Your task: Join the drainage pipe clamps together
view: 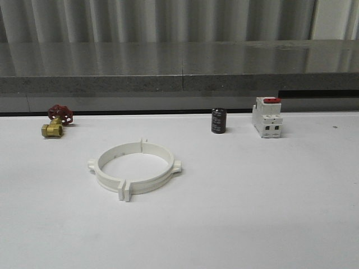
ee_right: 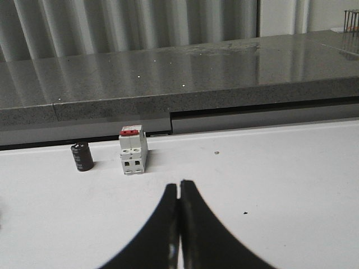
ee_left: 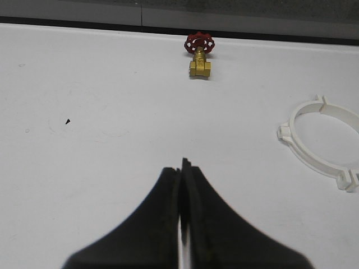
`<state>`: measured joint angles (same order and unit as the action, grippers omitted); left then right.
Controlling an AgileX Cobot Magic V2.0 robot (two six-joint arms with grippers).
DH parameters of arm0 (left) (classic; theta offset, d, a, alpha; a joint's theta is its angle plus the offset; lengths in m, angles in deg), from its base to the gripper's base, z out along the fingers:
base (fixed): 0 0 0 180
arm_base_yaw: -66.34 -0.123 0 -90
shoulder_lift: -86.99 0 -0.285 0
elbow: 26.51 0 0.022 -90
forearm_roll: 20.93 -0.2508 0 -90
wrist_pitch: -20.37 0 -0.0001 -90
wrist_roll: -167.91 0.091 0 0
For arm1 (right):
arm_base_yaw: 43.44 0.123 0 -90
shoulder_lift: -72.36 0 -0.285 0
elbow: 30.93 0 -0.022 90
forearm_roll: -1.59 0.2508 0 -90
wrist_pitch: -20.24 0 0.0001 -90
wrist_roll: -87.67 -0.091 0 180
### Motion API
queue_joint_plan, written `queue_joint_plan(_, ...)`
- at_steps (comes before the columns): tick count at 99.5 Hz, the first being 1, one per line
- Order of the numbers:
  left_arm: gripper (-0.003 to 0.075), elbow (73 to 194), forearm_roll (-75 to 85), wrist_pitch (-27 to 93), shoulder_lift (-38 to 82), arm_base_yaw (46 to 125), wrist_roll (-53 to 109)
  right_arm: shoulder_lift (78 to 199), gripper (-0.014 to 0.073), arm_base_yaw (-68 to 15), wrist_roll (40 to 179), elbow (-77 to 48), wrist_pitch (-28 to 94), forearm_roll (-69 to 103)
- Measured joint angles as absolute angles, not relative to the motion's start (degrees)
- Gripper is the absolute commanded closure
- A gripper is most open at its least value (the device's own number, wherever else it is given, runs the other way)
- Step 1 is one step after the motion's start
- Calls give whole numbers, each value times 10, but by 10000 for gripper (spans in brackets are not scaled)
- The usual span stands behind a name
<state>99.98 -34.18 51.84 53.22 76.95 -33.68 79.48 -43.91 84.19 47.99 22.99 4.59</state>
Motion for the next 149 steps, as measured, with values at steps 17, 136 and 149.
queue_joint_plan(17,741,1000,-342,518,532,770,-337,795,661,-423,839,480,230,37)
queue_joint_plan(136,741,1000,-344,511,532,770,-337,795,661,-418,839,480,229,32)
queue_joint_plan(149,741,995,-348,462,534,770,-337,795,661,-418,839,480,229,32)
